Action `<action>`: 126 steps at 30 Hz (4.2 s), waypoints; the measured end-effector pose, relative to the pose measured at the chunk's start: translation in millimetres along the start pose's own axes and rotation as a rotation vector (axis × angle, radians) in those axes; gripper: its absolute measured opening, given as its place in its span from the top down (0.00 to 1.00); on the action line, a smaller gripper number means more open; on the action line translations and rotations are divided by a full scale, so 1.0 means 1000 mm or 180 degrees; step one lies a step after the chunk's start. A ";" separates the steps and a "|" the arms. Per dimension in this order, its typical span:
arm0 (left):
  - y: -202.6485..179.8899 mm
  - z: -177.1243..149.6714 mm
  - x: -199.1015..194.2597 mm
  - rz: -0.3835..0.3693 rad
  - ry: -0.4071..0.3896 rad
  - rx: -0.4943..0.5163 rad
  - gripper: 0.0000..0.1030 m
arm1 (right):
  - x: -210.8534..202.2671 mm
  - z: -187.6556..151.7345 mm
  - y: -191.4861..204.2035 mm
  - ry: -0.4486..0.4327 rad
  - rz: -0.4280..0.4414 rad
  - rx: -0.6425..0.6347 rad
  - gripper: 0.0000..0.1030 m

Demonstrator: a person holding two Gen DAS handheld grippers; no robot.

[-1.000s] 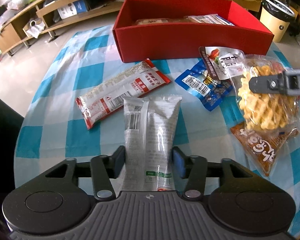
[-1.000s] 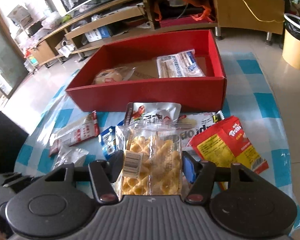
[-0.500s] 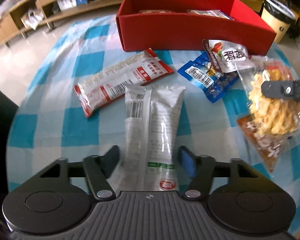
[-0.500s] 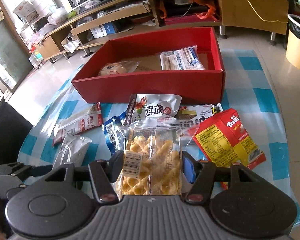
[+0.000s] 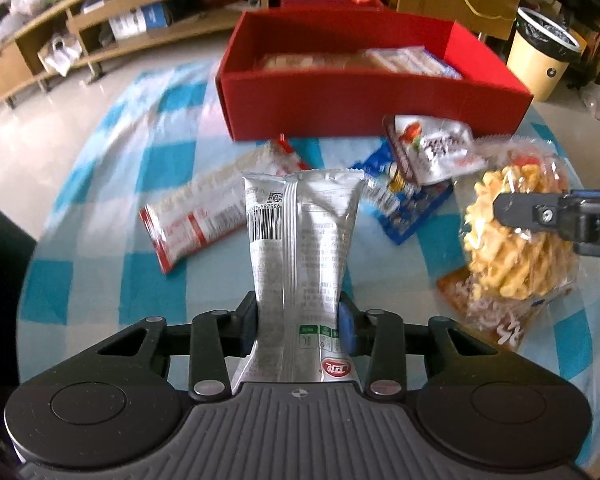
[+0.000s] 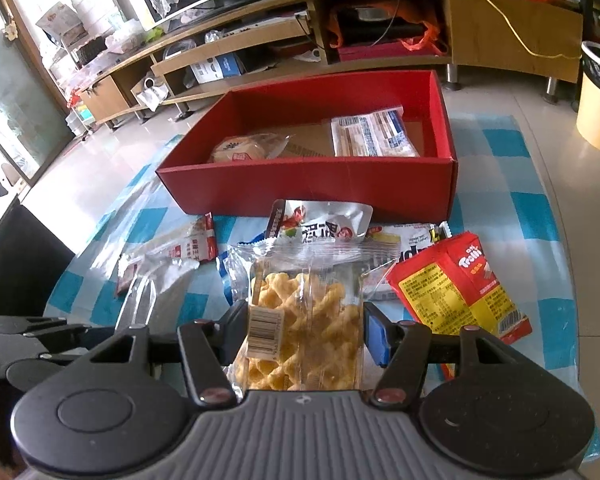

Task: Organize snacks
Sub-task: 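Lift the silver bar with the left tool while the right tool carries the waffle bag to the box, then lower both snacks into the red box and open both tools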

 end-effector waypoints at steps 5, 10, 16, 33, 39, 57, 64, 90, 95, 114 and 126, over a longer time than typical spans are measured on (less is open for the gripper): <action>-0.005 0.009 -0.010 -0.0035 -0.0117 -0.0011 0.54 | -0.003 0.004 0.003 -0.0074 0.0022 0.0002 0.46; -0.008 0.016 -0.015 -0.0023 -0.0207 -0.0002 0.54 | -0.012 0.008 0.006 -0.0176 0.0050 -0.0036 0.47; -0.011 0.024 -0.019 -0.0037 -0.0281 -0.0026 0.54 | -0.019 0.013 0.004 -0.0287 0.0065 0.0008 0.48; -0.023 0.069 -0.034 -0.0024 -0.0650 -0.0037 0.54 | -0.035 0.044 0.000 -0.0620 0.0114 0.0117 0.48; -0.027 0.088 -0.029 -0.0035 -0.0711 -0.0049 0.54 | -0.031 0.057 -0.003 -0.0670 0.0117 0.0159 0.48; -0.028 0.157 0.018 -0.0011 -0.0812 -0.0169 0.54 | 0.019 0.123 -0.024 -0.0689 -0.0004 0.0256 0.49; -0.031 0.177 0.044 0.0024 -0.0811 -0.0155 0.54 | 0.047 0.142 -0.036 -0.0671 -0.0056 0.0285 0.50; -0.024 0.168 0.072 0.0416 -0.0625 -0.0040 0.26 | 0.085 0.143 -0.053 -0.0374 -0.0313 0.0207 0.50; -0.024 0.165 0.062 0.0423 -0.0641 -0.0044 0.23 | 0.078 0.140 -0.048 -0.0374 -0.0300 0.0164 0.50; -0.018 0.134 0.023 0.0398 -0.0646 -0.0062 0.20 | 0.035 0.112 -0.040 -0.0431 -0.0310 0.0060 0.49; -0.009 0.108 0.018 0.0473 -0.0543 -0.0022 0.19 | 0.020 0.085 -0.042 -0.0335 -0.0307 0.0047 0.49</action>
Point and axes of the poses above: each gripper's, at about its wrist camera, not at the fingertips, and x roughly the way its jaws point, y to its left, z to its top, the point moved 1 cm from there along x, roughly the way its jaws point, and after that the axes turned 1 degree about -x, right-handed, at the moved point
